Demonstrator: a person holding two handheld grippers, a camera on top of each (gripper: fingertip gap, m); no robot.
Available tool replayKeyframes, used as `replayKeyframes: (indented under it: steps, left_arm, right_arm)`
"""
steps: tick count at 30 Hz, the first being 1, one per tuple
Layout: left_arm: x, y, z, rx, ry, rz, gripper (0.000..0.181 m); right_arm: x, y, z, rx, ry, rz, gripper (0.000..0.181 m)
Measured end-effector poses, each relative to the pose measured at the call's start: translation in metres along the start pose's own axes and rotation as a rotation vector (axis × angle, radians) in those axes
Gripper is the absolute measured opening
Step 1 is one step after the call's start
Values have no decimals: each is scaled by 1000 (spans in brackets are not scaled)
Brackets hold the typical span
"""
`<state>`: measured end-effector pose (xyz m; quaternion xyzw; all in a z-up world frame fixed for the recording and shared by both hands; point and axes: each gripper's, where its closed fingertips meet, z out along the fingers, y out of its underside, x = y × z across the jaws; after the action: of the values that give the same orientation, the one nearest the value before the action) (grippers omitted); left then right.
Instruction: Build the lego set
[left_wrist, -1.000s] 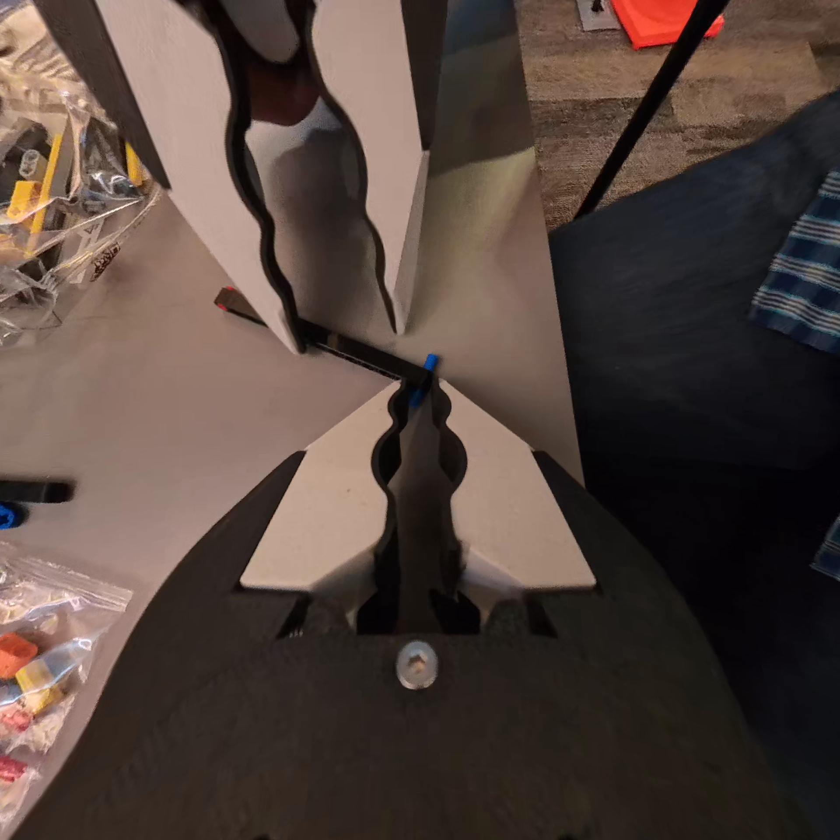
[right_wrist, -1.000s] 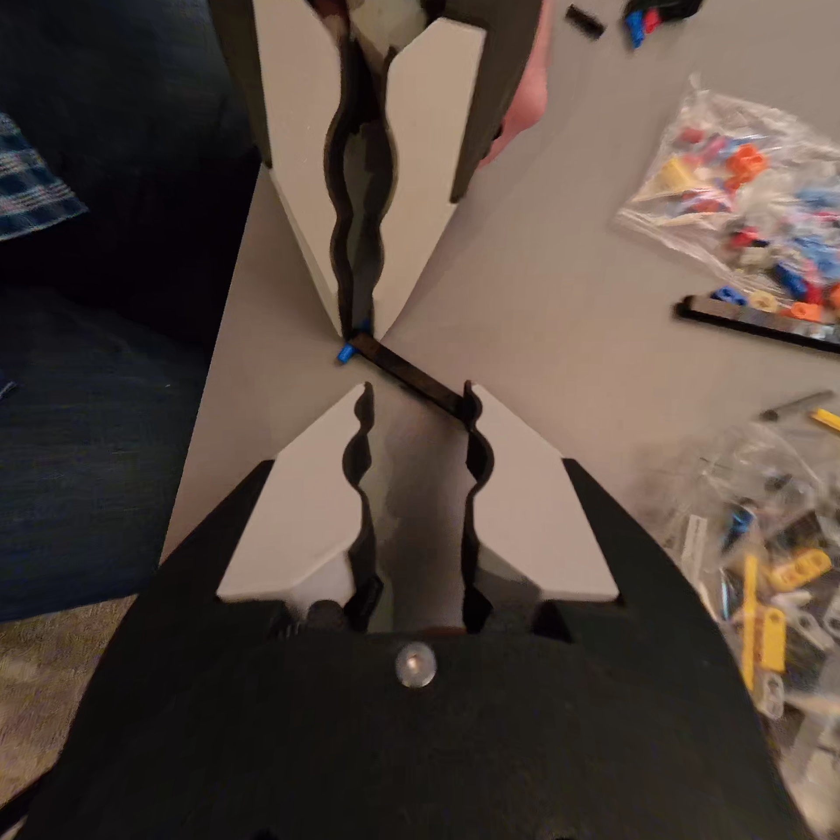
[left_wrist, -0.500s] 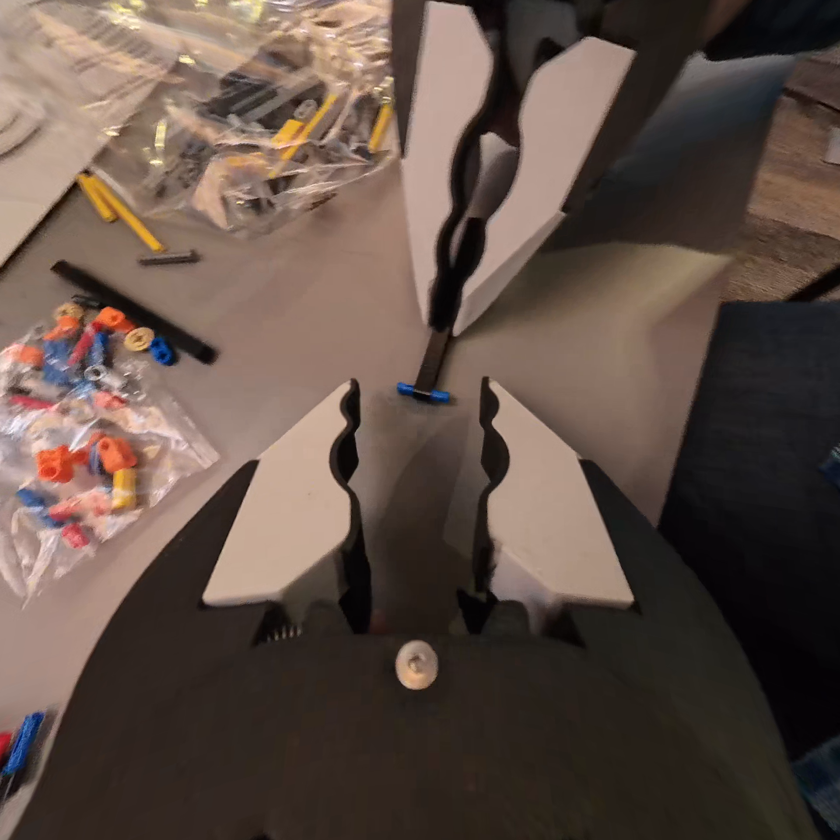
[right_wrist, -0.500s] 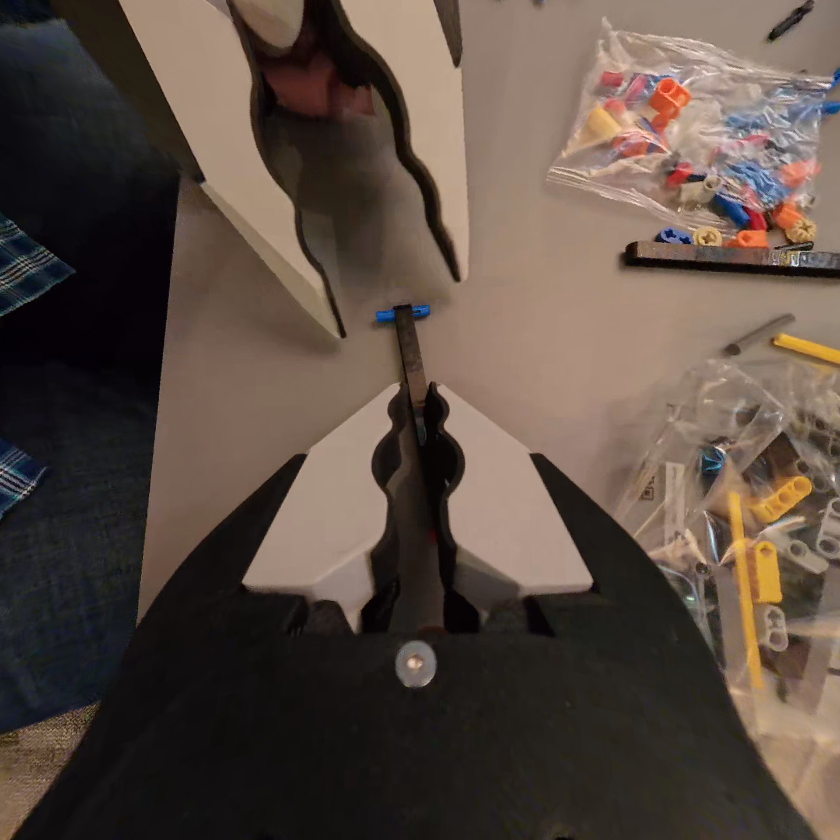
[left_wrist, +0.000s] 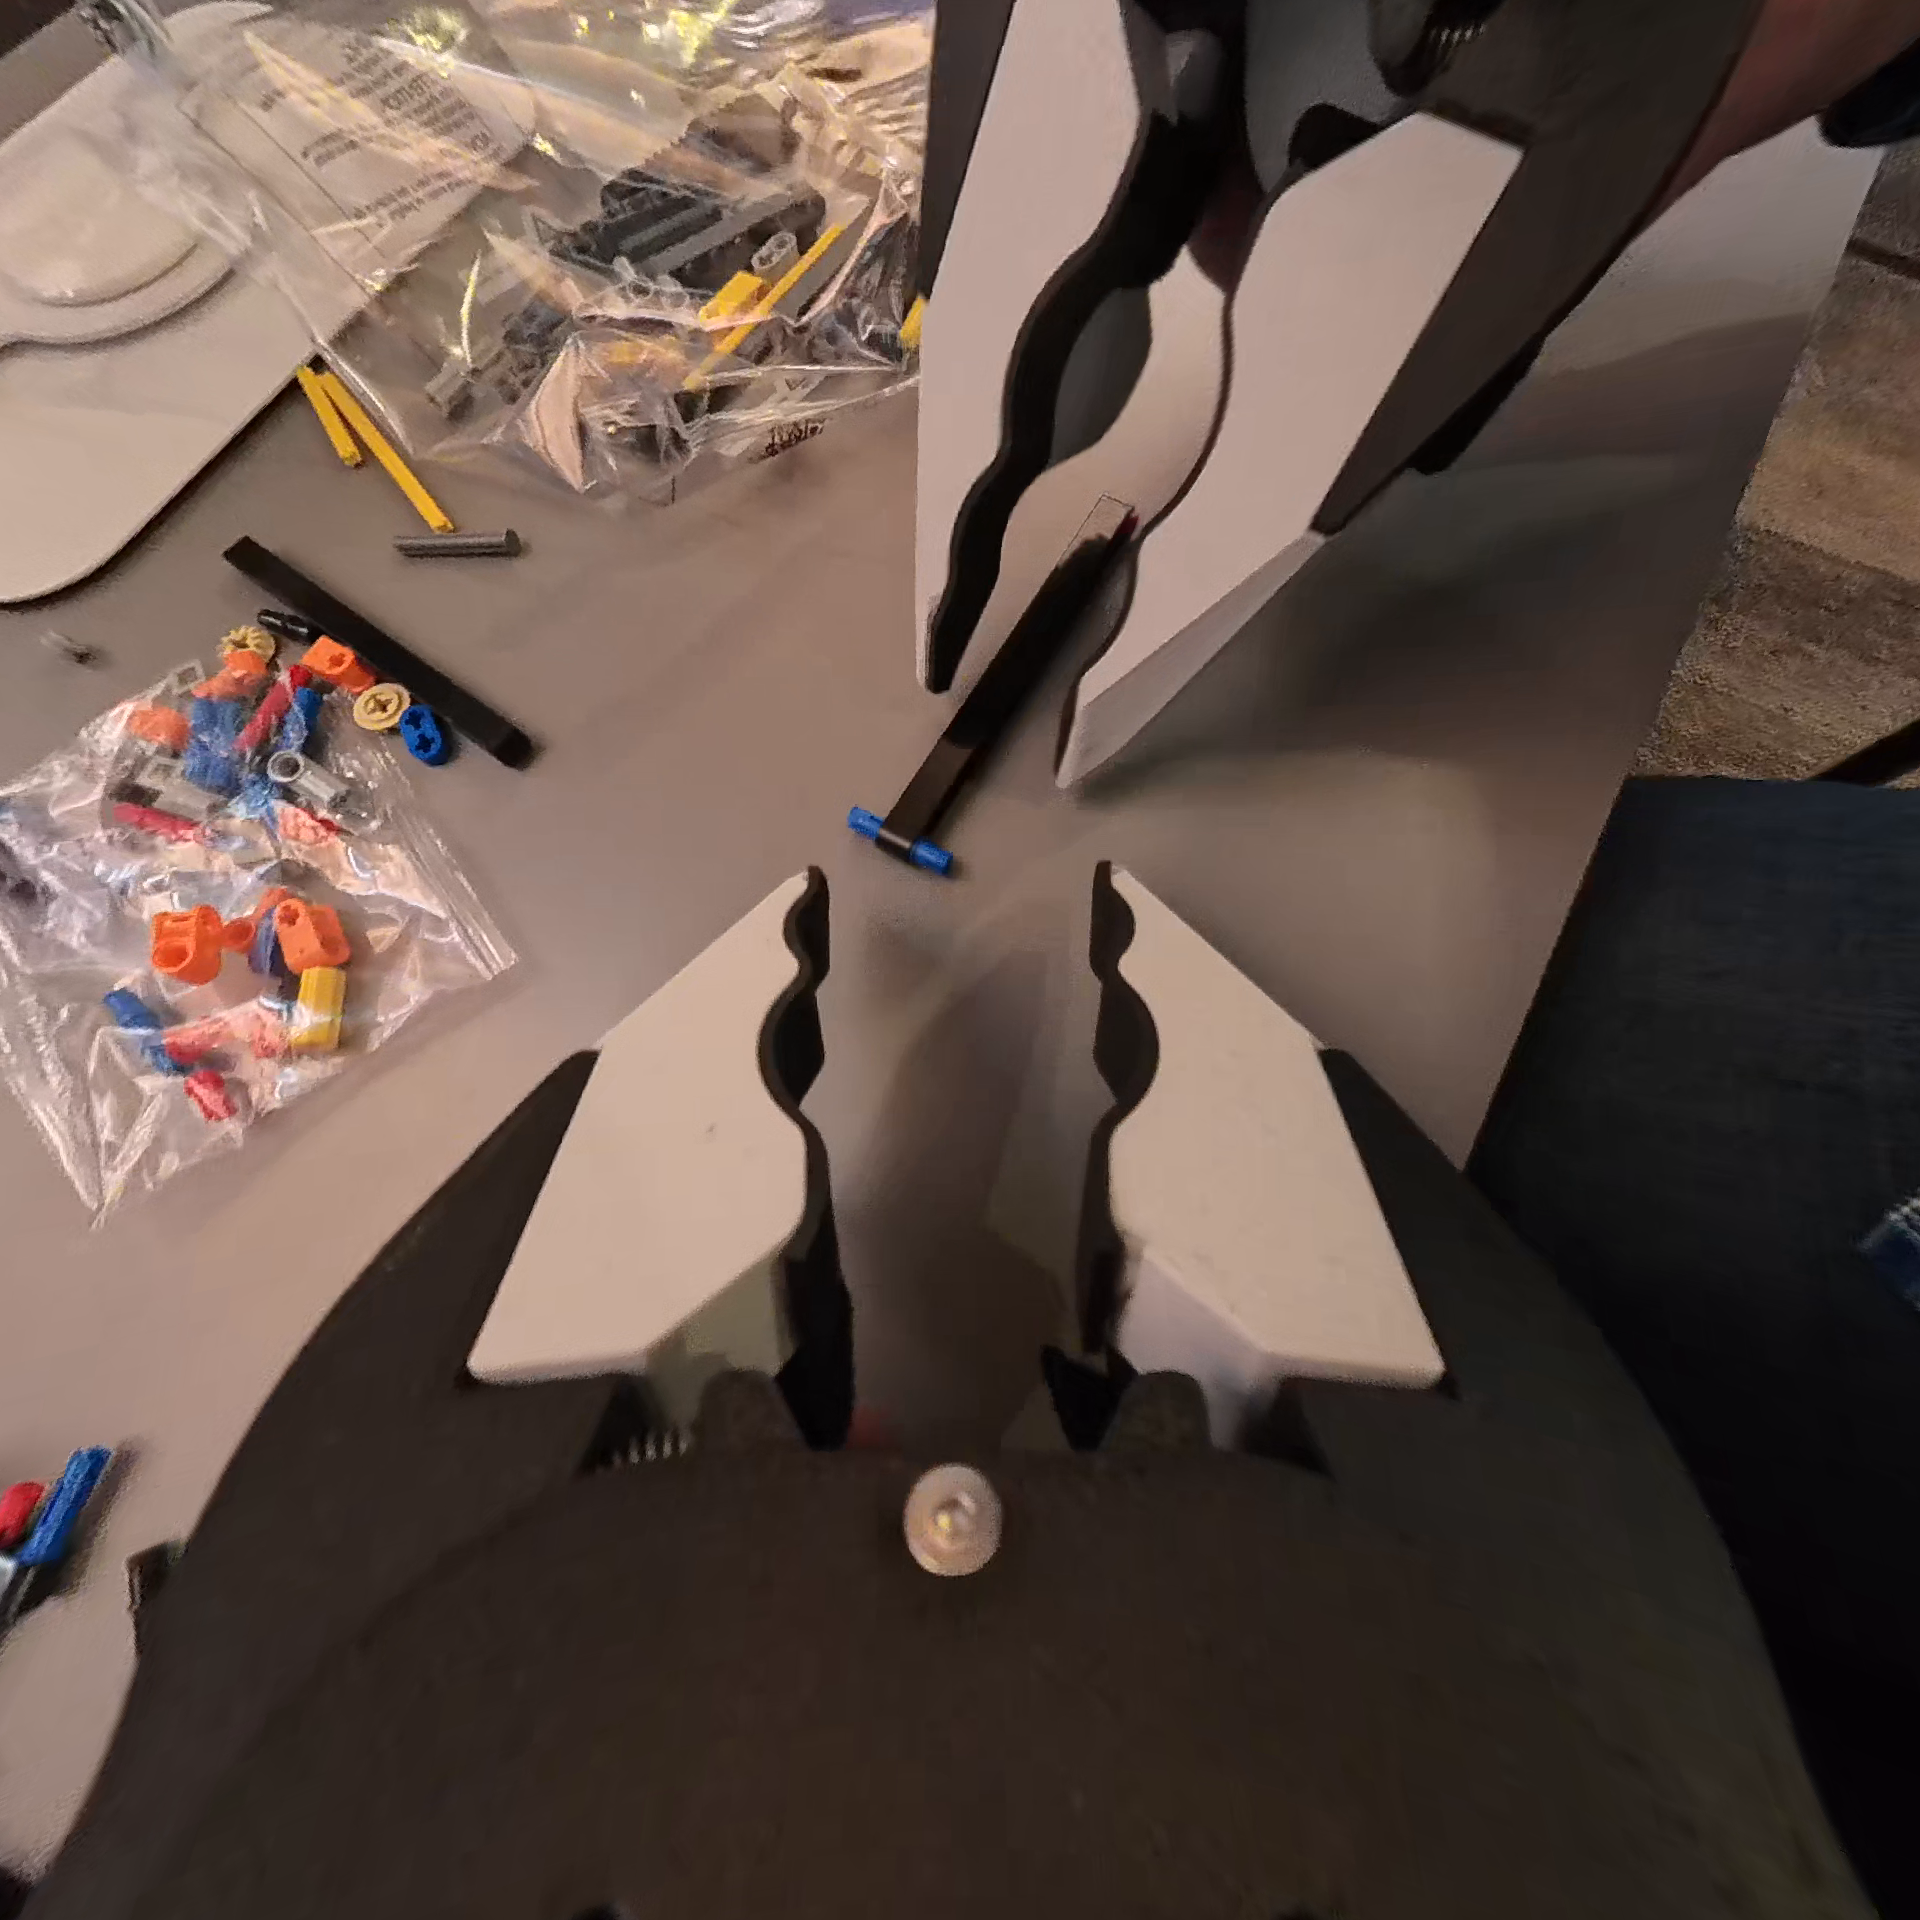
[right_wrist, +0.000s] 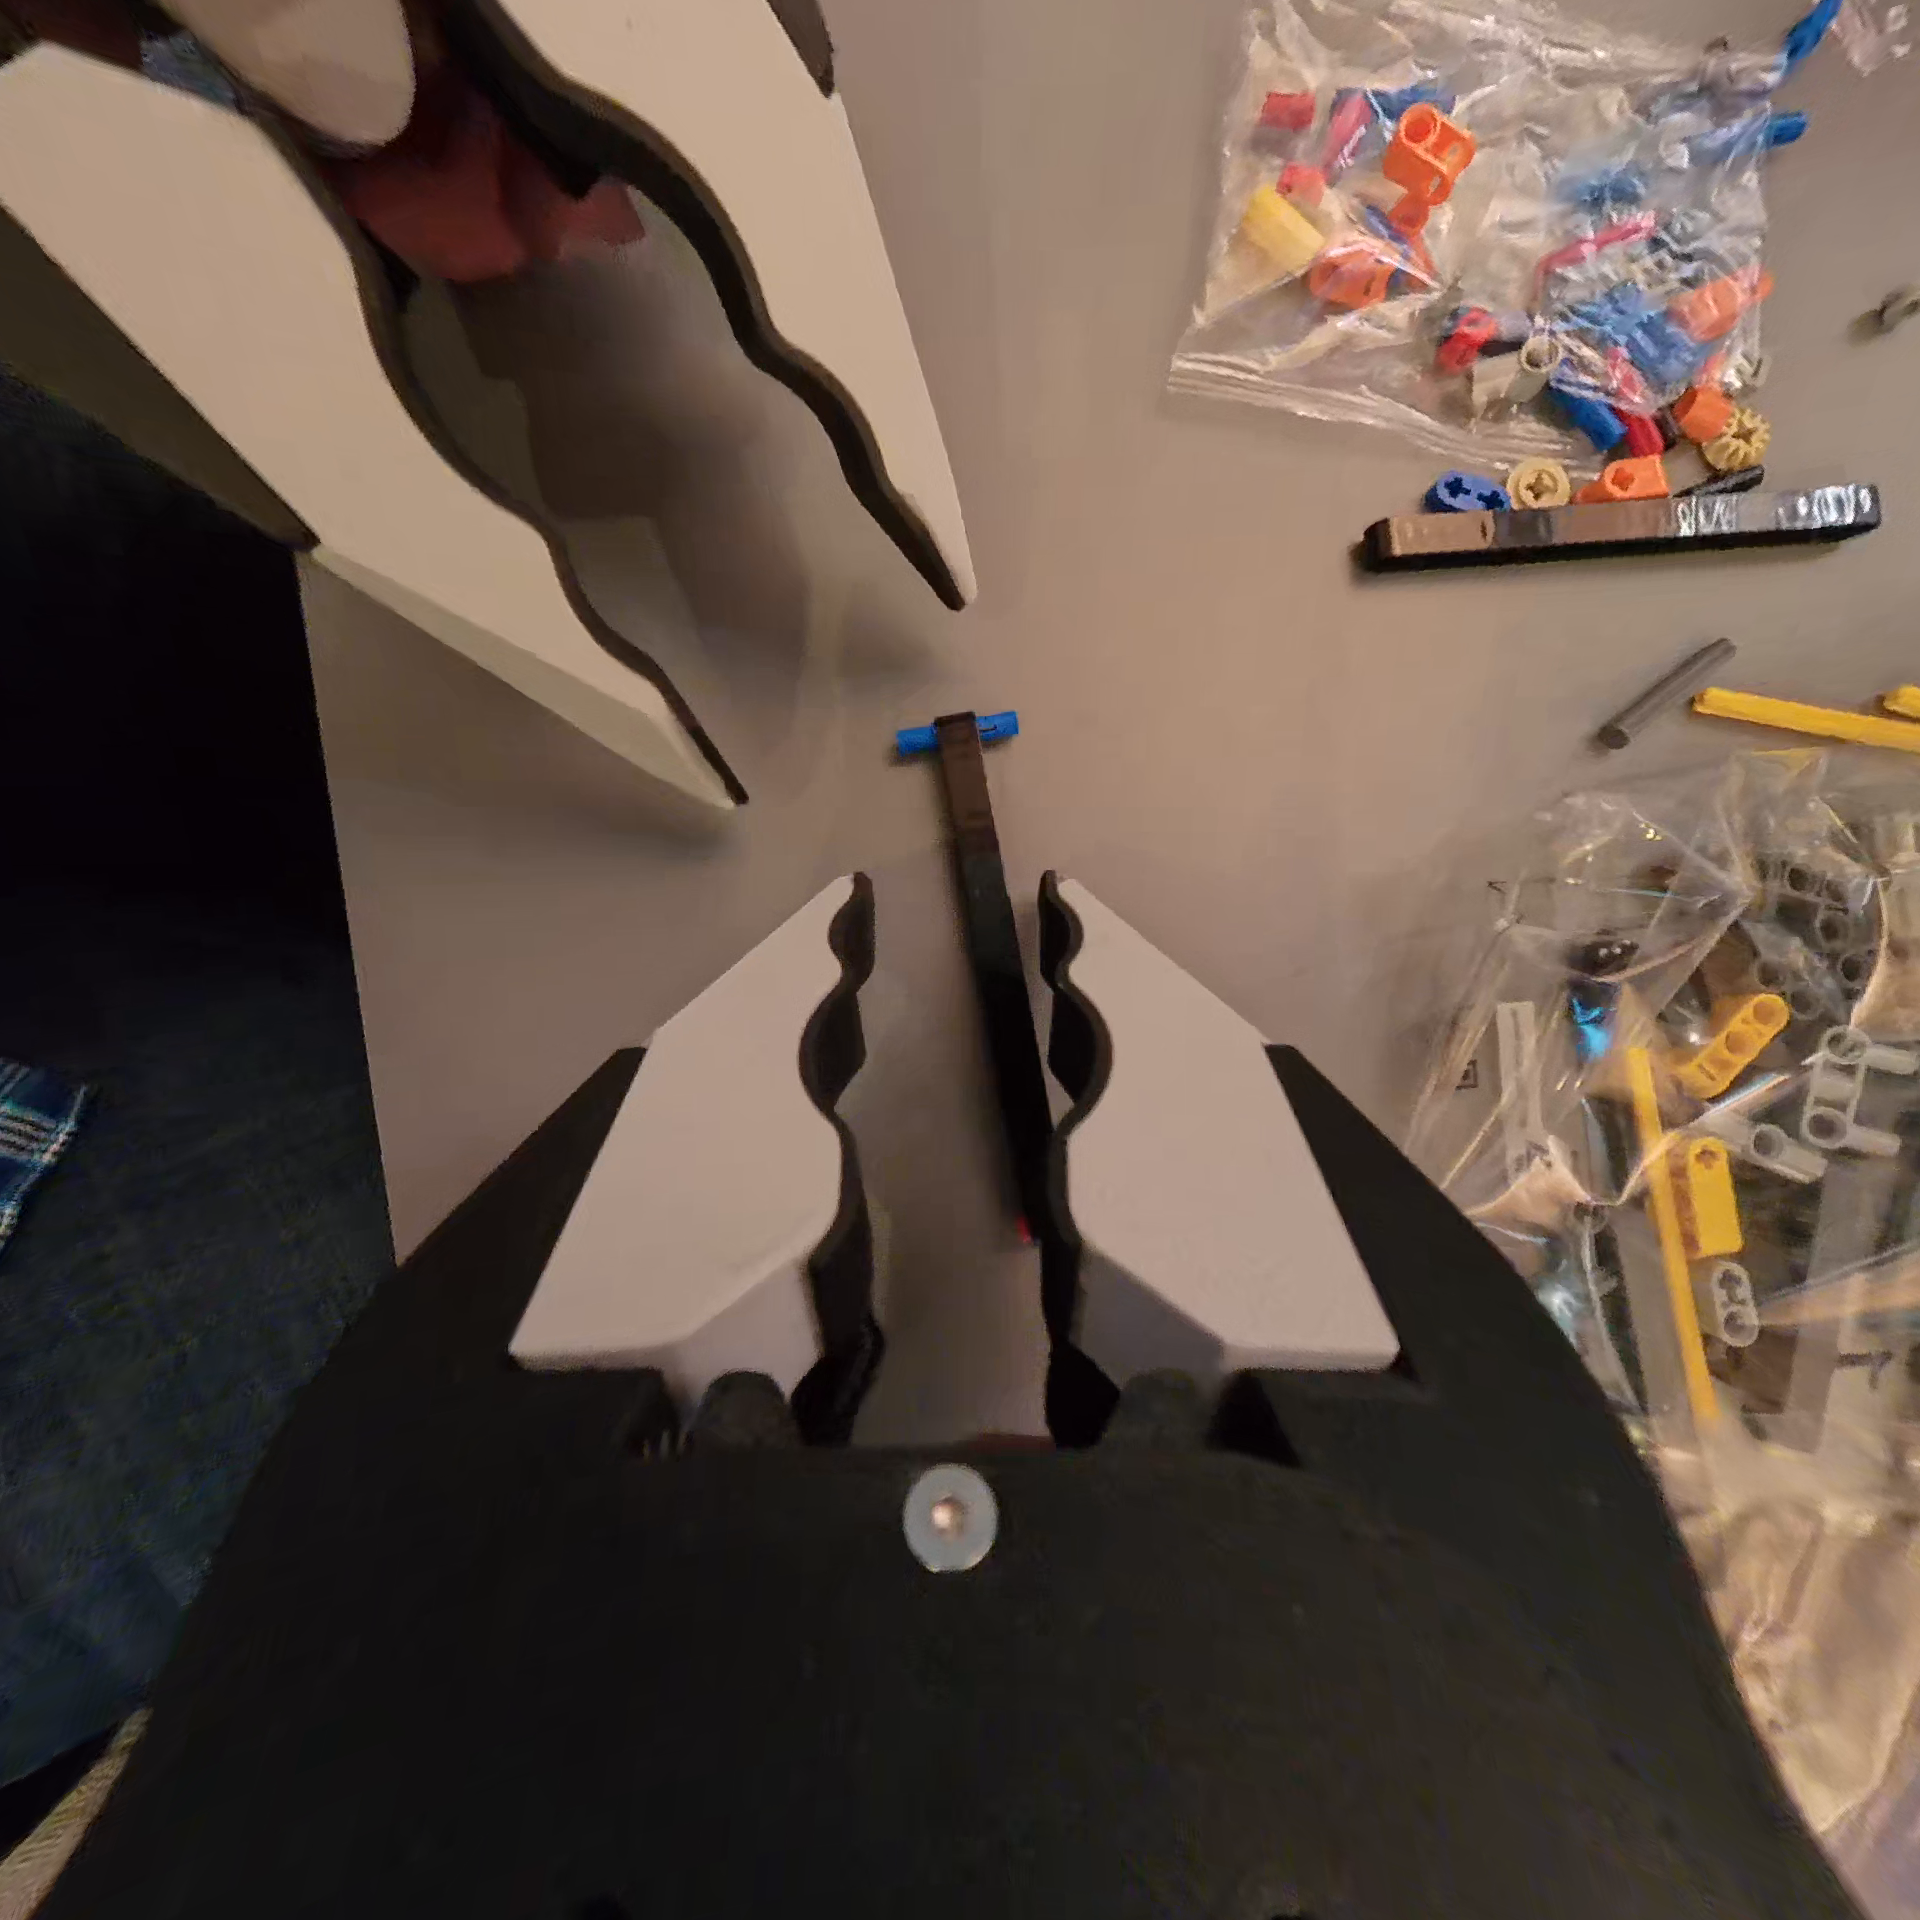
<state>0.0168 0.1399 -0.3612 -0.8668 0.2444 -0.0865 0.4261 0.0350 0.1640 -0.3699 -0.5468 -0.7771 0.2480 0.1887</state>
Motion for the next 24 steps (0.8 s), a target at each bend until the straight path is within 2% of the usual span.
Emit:
replayKeyframes:
  steps: [5,9,15,19,24]
  left_arm:
    - [1,5,-3,-15,-20,-1,48]
    - [4,7,4,-55,-33,1,47]
    - [-4,8,10,-86,-70,-29,27]
    - [-11,9,11,-94,-82,-32,11]
    - [-15,9,11,-94,-86,-15,10]
  right_arm:
    - [-3,5,1,-13,-26,-76,27]
    - [-2,5,2,-11,-33,-54,5]
    - [-2,-2,7,2,-20,144,5]
    - [-2,-6,8,12,12,162,22]
    - [-6,-9,11,37,-33,200,6]
